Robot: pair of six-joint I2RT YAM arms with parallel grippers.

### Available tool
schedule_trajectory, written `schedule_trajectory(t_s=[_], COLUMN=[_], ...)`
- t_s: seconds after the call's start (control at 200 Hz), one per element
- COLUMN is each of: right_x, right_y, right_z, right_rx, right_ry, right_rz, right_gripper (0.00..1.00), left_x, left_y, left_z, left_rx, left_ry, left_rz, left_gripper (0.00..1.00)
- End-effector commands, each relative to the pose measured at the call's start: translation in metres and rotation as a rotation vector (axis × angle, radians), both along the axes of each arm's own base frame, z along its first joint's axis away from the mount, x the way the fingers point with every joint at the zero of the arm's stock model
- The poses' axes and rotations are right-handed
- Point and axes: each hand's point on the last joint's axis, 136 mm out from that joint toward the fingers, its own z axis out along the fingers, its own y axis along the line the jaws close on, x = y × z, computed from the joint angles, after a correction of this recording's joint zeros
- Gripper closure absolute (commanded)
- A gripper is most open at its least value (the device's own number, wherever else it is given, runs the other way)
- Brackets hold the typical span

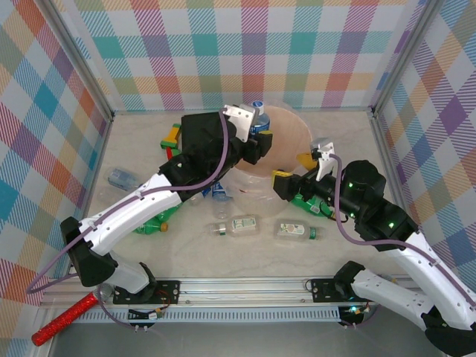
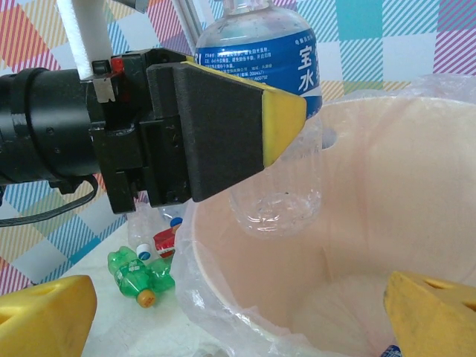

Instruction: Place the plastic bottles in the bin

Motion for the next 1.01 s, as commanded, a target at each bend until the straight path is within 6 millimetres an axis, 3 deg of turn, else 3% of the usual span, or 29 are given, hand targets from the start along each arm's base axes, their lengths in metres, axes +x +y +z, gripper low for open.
schedule_trajectory(t_s=[0.0, 0.08, 0.14, 0.44, 0.54, 0.845, 1.0], right_x=[-0.005, -0.004, -0.004, -0.003, -0.001, 0.008, 0.014], right_y=[0.0, 0.0, 0.001, 0.009, 0.013, 0.026, 0.032], right_z=[0.011, 0.011, 0.011, 0.009, 0.009, 0.008, 0.01], right_rx=[0.025, 0.024, 0.026, 0.025, 0.024, 0.008, -0.004], right_ry=[-0.014, -0.016, -0.016, -0.01, -0.009, -0.013, -0.02], right_rz=[0.012, 0.014, 0.015, 0.044, 0.058, 0.077, 0.084], right_gripper=[0.01, 0.01, 0.01, 0.01, 0.01, 0.01, 0.01], left_x=[0.002, 0.002, 0.001, -0.009, -0.013, -0.032, -0.048], left_y=[0.002, 0.006, 0.01, 0.043, 0.059, 0.126, 0.163], left_z=[0.015, 0.016, 0.017, 0.023, 0.024, -0.026, -0.065], left_rx=[-0.047, -0.049, -0.056, -0.074, -0.081, -0.026, -0.041], left_ry=[-0.042, -0.035, -0.03, -0.013, -0.012, 0.111, 0.23], left_rz=[0.028, 0.044, 0.055, 0.145, 0.181, 0.395, 0.541], left_gripper=[0.35, 0.18, 0.12, 0.0, 0.01, 0.0, 0.01])
